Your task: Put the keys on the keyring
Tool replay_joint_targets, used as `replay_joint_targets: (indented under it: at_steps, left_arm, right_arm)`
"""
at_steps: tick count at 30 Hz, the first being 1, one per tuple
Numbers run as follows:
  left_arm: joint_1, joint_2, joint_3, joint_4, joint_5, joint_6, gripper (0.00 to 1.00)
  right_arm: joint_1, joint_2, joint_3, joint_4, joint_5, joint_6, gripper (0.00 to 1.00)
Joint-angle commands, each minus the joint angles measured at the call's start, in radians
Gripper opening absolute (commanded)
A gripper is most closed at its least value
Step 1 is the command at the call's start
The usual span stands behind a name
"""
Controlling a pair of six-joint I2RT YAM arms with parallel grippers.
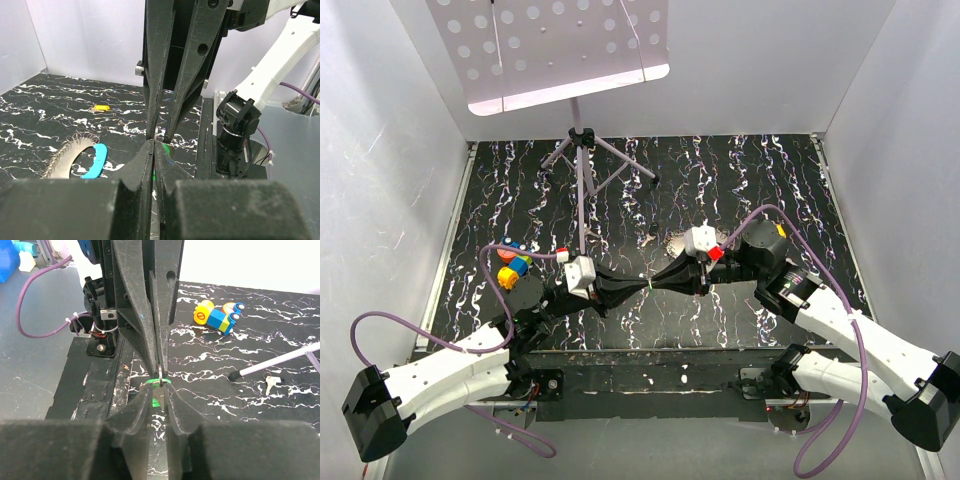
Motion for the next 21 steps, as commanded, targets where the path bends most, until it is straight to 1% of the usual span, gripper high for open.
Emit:
replay_joint_targets:
  at_steps: [1,4,9,12,15,21]
  left_arm:
    - [0.003,-0.015,-0.001,-0.015,-0.018,-0.007,0.00]
    - [0.007,-0.008,0.003,-0.024,-0.008,-0.011,0.00]
    - [0.014,-0.001,0.020,-0.076,0.012,-0.005,0.00]
    - [0.017,-0.001,0.022,-0.084,0.015,-0.004,0.00]
    - [0.019,-0.001,0.023,-0.084,0.020,-0.002,0.00]
    - [0.022,-0.004,0.020,-0.078,0.021,-0.002,0.00]
  right_arm:
    - [0.002,0.000,0.045,0.005,-0.007,-0.018,0.27]
    - [0.002,-0.001,0.046,0.007,-0.002,-0.024,0.33]
    - [0.003,0.000,0.065,0.007,0.004,-0.032,0.39]
    - [0.002,0.008,0.074,-0.013,-0.014,-0.054,0.38]
    - [0.002,0.012,0.076,-0.035,-0.040,-0.067,0.35]
    - [0.002,0.031,0.089,-0.090,-0.042,-0.101,0.32]
